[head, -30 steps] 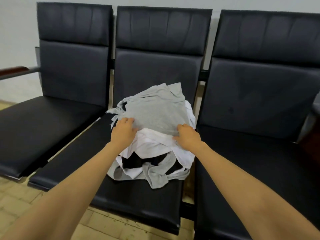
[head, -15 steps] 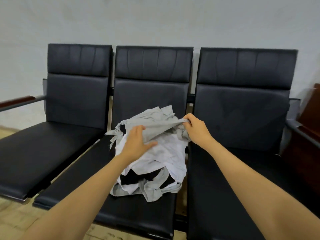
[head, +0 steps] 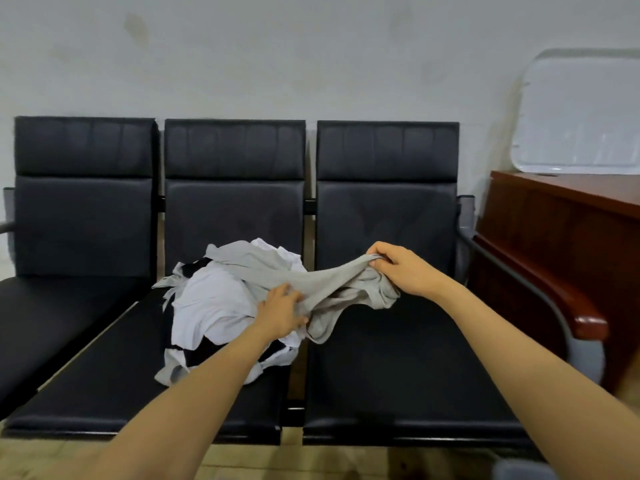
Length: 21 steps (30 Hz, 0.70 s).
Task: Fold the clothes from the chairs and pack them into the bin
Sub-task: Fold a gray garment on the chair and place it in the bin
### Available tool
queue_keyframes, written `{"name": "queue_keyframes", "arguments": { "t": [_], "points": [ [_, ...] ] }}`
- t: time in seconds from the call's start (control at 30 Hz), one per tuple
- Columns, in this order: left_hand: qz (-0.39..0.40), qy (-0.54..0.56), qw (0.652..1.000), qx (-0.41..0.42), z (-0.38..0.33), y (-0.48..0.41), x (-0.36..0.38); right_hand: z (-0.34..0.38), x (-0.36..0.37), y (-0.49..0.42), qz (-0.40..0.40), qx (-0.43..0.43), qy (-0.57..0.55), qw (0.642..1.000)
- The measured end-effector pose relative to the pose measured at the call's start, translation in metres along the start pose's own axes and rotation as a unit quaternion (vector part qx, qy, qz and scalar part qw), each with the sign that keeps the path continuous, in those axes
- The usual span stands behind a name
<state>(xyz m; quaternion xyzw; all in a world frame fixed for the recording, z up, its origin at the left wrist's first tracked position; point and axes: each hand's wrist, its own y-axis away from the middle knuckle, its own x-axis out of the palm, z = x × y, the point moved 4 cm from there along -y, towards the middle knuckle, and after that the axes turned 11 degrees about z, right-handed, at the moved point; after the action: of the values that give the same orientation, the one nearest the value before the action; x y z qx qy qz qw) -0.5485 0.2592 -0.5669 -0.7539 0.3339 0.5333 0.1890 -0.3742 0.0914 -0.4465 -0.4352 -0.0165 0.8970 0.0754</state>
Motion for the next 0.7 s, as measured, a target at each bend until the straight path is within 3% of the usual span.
{"name": "queue_keyframes", "arguments": {
  "t": [0.1, 0.2, 0.3, 0.37, 0.43, 0.5, 0.57, 0.67, 0.7],
  "points": [
    [0.009, 0.043, 0.999, -0.001, -0.015, -0.007, 0.025, -0.028, -0.009, 0.019, -0.001, 0.046, 0.01, 0.999],
    [-0.033, 0.166, 0.985, -0.026, -0.033, -0.009, 0.022, -0.066, -0.013, 0.03, 0.001, 0.114, 0.046, 0.992],
    [-0.111, 0.38, 0.917, -0.043, -0.061, -0.01, -0.001, -0.097, -0.016, 0.04, -0.05, 0.176, 0.06, 0.981],
    [-0.162, 0.465, 0.87, 0.017, -0.087, -0.007, -0.03, -0.107, -0.021, 0.044, -0.099, 0.191, 0.063, 0.974],
    [-0.18, 0.485, 0.851, 0.092, -0.113, -0.001, -0.061, -0.109, -0.03, 0.048, -0.146, 0.184, 0.061, 0.97],
    [-0.135, 0.481, 0.856, 0.133, -0.135, 0.001, -0.074, -0.109, -0.041, 0.05, -0.187, 0.178, 0.048, 0.965],
    [-0.023, 0.481, 0.865, 0.142, -0.149, 0.001, -0.066, -0.115, -0.047, 0.05, -0.179, 0.213, 0.076, 0.958],
    [0.231, 0.54, 0.795, 0.15, -0.157, 0.007, -0.024, -0.131, -0.04, 0.053, -0.058, 0.306, 0.135, 0.94],
    [0.265, 0.525, 0.797, 0.137, -0.152, 0.006, -0.009, -0.137, -0.033, 0.055, -0.011, 0.322, 0.142, 0.936]
  ]
}}
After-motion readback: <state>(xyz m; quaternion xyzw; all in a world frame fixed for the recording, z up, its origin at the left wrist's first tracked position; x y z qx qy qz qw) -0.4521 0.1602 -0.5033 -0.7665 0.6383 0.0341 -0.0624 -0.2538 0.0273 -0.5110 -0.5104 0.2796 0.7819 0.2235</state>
